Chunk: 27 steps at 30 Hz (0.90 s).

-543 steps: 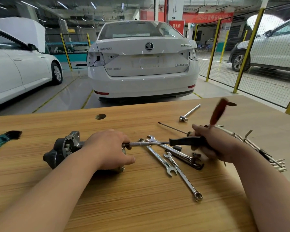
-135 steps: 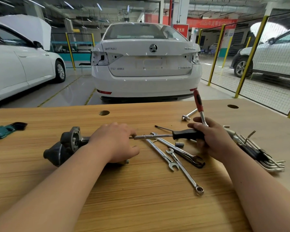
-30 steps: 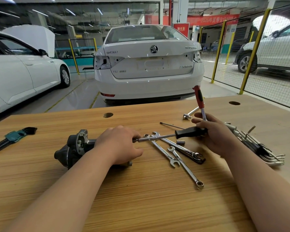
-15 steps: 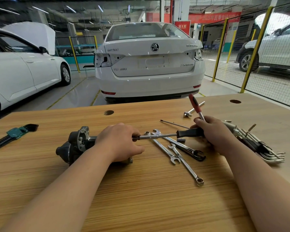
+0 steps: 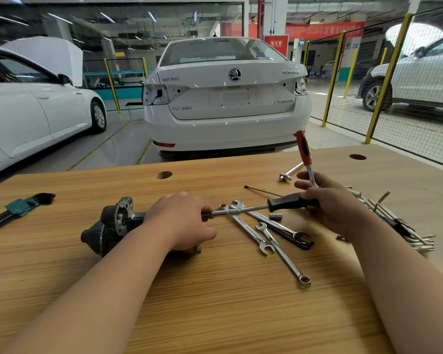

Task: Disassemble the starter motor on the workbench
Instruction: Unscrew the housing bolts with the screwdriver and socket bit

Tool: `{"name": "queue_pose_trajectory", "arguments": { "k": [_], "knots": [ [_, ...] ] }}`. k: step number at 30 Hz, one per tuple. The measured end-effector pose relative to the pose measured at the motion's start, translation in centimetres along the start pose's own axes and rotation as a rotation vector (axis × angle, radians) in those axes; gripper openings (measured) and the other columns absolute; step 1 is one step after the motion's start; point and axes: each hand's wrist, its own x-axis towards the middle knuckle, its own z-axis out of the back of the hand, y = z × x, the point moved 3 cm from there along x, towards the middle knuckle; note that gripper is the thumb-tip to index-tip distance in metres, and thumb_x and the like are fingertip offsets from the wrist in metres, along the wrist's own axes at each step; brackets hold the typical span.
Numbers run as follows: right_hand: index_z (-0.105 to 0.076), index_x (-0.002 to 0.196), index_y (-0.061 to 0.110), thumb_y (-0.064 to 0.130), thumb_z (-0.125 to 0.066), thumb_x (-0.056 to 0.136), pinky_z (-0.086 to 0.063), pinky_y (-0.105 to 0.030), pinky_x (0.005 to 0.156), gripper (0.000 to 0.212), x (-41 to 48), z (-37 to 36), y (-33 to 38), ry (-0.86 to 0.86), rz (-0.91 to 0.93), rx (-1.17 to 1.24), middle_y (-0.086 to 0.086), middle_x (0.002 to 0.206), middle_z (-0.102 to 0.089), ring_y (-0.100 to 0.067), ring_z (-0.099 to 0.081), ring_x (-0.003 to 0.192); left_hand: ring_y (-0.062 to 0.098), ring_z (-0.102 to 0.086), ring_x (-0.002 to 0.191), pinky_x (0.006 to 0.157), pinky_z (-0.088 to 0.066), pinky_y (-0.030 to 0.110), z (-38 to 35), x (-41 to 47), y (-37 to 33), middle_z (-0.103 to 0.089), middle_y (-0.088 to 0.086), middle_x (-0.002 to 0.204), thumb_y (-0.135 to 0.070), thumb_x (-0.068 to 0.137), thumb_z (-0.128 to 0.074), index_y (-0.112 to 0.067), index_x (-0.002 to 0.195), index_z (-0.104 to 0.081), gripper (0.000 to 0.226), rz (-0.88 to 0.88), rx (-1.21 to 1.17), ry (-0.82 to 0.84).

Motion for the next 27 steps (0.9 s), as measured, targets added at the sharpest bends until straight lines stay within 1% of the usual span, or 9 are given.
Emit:
{"name": "queue_pose_trajectory", "arguments": {
  "k": [2,5,11,15,17,19,21,23,27],
  "knots": [
    [-0.057,0.121,0.021,-0.009,-0.048,0.089,-0.049,-0.035,0.084,0.045,0.08,-0.12,0.05,-0.001,0.006,0.033,-0.005,0.123,-0.056,-0.027,-0.055,0.113,0.014,-0.046,0.095,0.07,-0.04,0.03,0.04,0.01,0.02,-0.048,-0.014,0.099,-0.067,0.072,-0.056,-0.049,0.114,-0.056,0.046,-0.007,-0.02,-0.024],
    [-0.06,0.113,0.021,-0.003,-0.049,0.093,-0.051,-0.034,0.076,0.033,0.06,-0.27,0.05,-0.051,0.0,0.041,-0.006,0.12,-0.059,-0.024,-0.059,0.106,0.014,-0.049,0.098,0.073,-0.044,0.032,-0.06,0.06,0.09,-0.053,-0.015,0.103,-0.068,0.07,-0.056,-0.049,0.112,-0.057,0.047,-0.011,-0.043,-0.036],
    [-0.059,0.1,0.028,0.028,-0.049,0.102,-0.059,-0.039,0.068,0.01,0.24,-0.45,-0.45,-0.148,-0.012,-0.284,-0.003,0.102,-0.071,-0.023,-0.067,0.075,0.012,-0.05,0.102,0.076,-0.044,0.032,-0.01,-0.16,0.25,-0.056,-0.02,0.107,-0.07,0.067,-0.057,-0.049,0.115,-0.057,0.052,-0.028,-0.082,-0.064],
    [-0.059,0.102,0.027,0.023,-0.053,0.1,-0.045,-0.026,0.042,0.007,0.13,-0.19,-0.54,-0.137,-0.01,-0.283,-0.003,0.096,-0.073,-0.011,-0.053,0.048,0.011,-0.051,0.105,0.08,-0.046,0.033,0.04,-0.21,0.13,-0.057,-0.021,0.111,-0.069,0.069,-0.059,-0.049,0.117,-0.056,0.052,-0.036,-0.103,-0.071],
    [-0.061,0.106,0.023,0.017,-0.056,0.097,-0.049,-0.029,0.049,0.012,0.08,-0.14,-0.41,-0.101,0.004,-0.198,-0.005,0.101,-0.073,-0.017,-0.061,0.065,0.009,-0.051,0.104,0.078,-0.045,0.031,0.09,-0.24,0.11,-0.057,-0.022,0.113,-0.067,0.07,-0.061,-0.049,0.118,-0.056,0.052,-0.038,-0.121,-0.077],
    [-0.061,0.106,0.024,0.012,-0.058,0.096,-0.054,-0.038,0.073,0.016,0.04,-0.1,-0.18,-0.09,0.034,-0.173,-0.004,0.108,-0.07,-0.024,-0.065,0.094,0.008,-0.05,0.103,0.076,-0.043,0.03,0.19,-0.29,0.06,-0.057,-0.022,0.115,-0.066,0.071,-0.062,-0.049,0.118,-0.055,0.051,-0.041,-0.134,-0.078],
    [-0.06,0.113,0.023,0.008,-0.056,0.096,-0.051,-0.042,0.092,0.023,0.03,-0.1,-0.08,-0.078,0.04,-0.152,0.0,0.114,-0.067,-0.023,-0.062,0.108,0.011,-0.049,0.106,0.077,-0.042,0.03,0.18,-0.28,0.02,-0.056,-0.02,0.119,-0.066,0.071,-0.061,-0.05,0.119,-0.053,0.052,-0.031,-0.118,-0.06],
    [-0.056,0.123,0.022,0.004,-0.055,0.095,-0.05,-0.042,0.095,0.032,0.06,0.0,-0.08,-0.041,0.023,-0.122,0.0,0.119,-0.063,-0.022,-0.06,0.111,0.016,-0.047,0.113,0.083,-0.041,0.033,0.11,-0.19,-0.12,-0.052,-0.014,0.124,-0.068,0.072,-0.058,-0.05,0.125,-0.049,0.057,-0.019,-0.045,-0.024],
    [-0.058,0.113,0.026,-0.006,-0.05,0.092,-0.049,-0.037,0.086,0.039,0.03,0.07,0.01,0.01,0.026,-0.062,0.001,0.122,-0.06,-0.028,-0.057,0.115,0.019,-0.045,0.115,0.083,-0.041,0.035,0.01,-0.05,-0.1,-0.049,-0.009,0.126,-0.07,0.072,-0.056,-0.051,0.129,-0.046,0.061,-0.004,0.004,0.009]
  ]
}}
